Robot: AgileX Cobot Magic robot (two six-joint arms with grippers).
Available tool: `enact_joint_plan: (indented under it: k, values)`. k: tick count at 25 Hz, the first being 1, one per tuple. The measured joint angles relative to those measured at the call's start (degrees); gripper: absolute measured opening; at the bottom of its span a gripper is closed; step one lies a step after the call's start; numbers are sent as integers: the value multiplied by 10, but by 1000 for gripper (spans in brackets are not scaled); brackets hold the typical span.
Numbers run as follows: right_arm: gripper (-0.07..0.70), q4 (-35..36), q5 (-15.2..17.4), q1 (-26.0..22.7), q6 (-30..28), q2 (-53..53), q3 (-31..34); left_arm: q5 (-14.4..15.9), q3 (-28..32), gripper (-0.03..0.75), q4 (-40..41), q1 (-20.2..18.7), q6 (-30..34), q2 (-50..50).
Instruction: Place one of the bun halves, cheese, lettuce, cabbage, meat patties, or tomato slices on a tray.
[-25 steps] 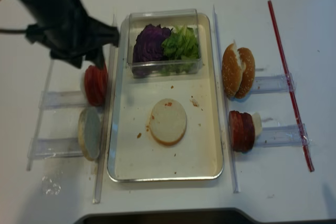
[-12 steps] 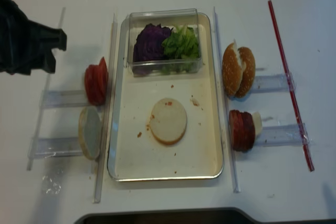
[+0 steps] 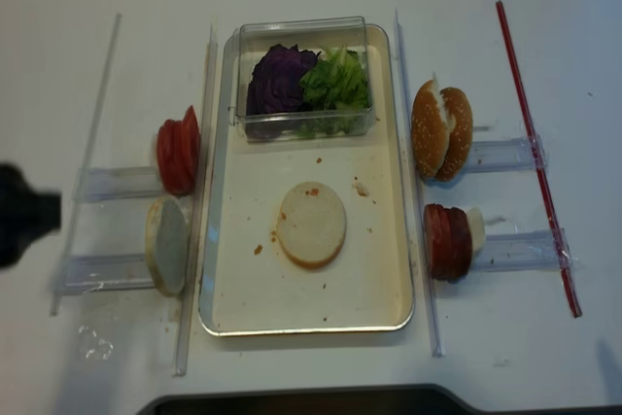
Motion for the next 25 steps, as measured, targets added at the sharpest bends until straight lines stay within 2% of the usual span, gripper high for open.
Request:
enact_joint_plan:
  k: [5, 14, 17, 21, 25]
  values:
    - [556, 0, 0, 0, 1, 0, 0, 1, 68, 343, 0, 0, 35, -131]
    - [556, 0, 0, 0, 1, 0, 0, 7, 195, 335, 0, 0, 57, -331]
    - [556, 0, 0, 0, 1, 0, 0, -4, 231, 327, 0, 0, 59, -379]
    - [556, 0, 0, 0, 1, 0, 0, -30, 254, 314, 0, 0, 60, -428]
    - [556, 0, 0, 0, 1, 0, 0, -36, 258, 307, 0, 0, 62, -453]
